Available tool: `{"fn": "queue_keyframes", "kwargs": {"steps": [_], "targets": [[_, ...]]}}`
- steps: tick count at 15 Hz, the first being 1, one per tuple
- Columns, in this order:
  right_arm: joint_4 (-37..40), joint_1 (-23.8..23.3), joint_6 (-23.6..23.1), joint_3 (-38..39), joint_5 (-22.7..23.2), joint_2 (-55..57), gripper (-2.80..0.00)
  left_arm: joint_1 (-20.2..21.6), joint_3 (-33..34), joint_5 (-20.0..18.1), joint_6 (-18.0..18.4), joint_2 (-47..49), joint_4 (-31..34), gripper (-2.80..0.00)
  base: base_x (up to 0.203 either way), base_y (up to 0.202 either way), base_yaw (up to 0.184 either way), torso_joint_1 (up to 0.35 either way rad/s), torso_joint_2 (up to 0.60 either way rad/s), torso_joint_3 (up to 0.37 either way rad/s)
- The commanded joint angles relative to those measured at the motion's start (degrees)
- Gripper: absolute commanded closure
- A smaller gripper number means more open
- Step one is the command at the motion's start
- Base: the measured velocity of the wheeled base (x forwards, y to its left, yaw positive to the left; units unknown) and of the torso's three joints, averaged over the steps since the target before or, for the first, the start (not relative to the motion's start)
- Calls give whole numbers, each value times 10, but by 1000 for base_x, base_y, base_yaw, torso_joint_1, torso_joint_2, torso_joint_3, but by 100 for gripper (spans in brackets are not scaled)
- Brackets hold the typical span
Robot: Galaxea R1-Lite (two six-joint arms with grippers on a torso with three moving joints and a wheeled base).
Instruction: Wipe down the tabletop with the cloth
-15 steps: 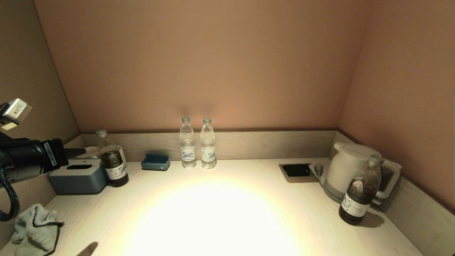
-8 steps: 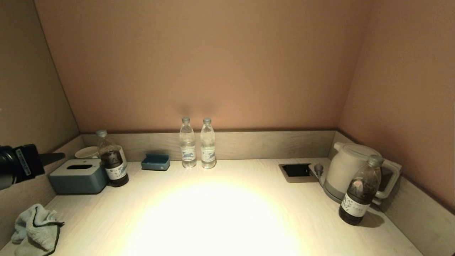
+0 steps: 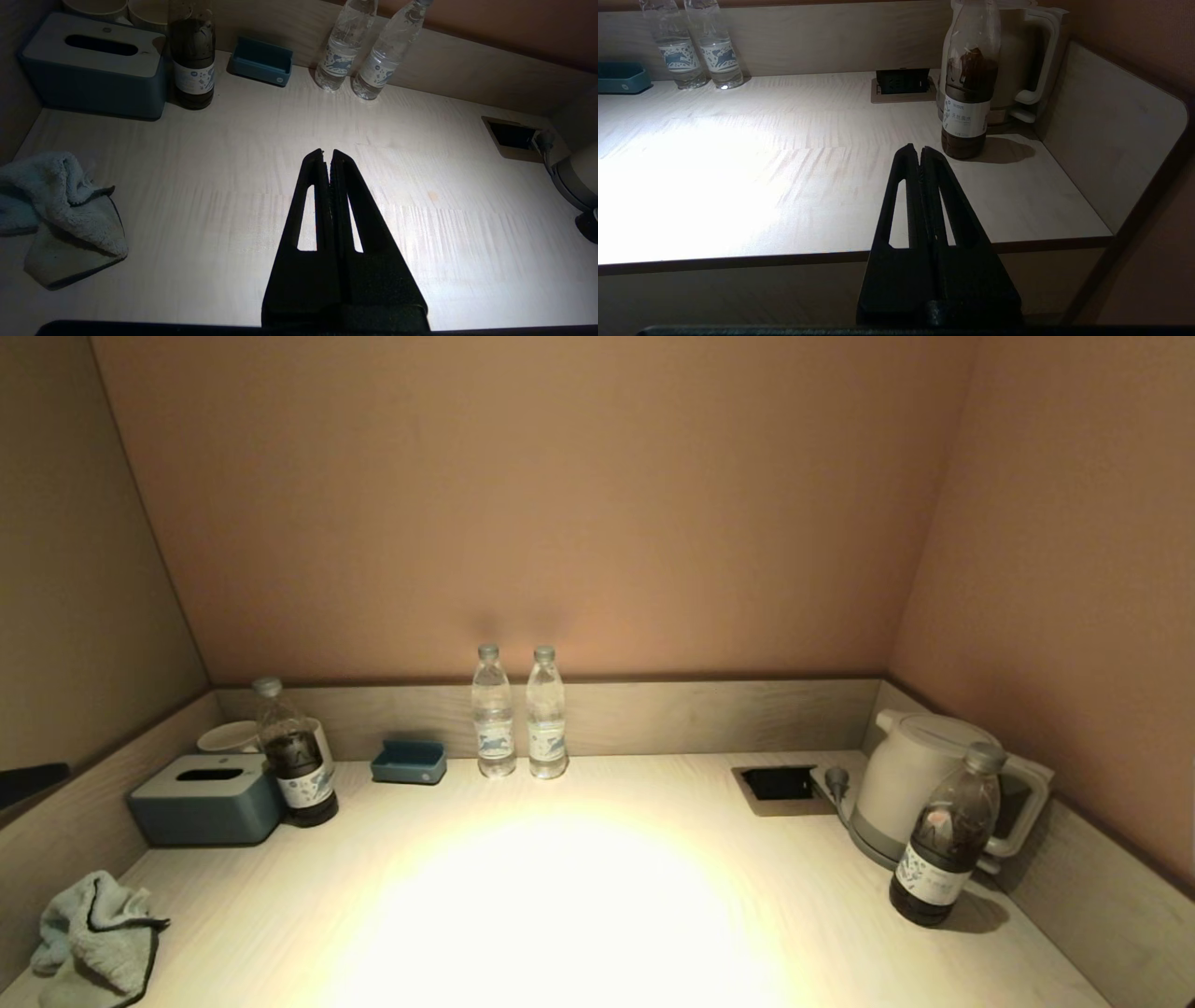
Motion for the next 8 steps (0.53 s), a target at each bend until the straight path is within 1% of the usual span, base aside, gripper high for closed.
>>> {"fn": "queue_keyframes", "kwargs": {"steps": [1, 2, 6, 8], "targets": [[0, 0, 0, 0, 0, 0, 0, 0, 6, 0, 1, -41, 8, 0, 0, 0, 0, 0, 0, 0], [0, 0, 0, 0, 0, 0, 0, 0, 7, 0, 2, -43, 12, 0, 0, 0, 0, 0, 0, 0], [0, 0, 0, 0, 0, 0, 0, 0, 12, -2, 7, -114, 52, 0, 0, 0, 0, 0, 0, 0], [0, 0, 0, 0, 0, 0, 0, 0, 14, -2, 7, -117, 54, 0, 0, 0, 0, 0, 0, 0]]}}
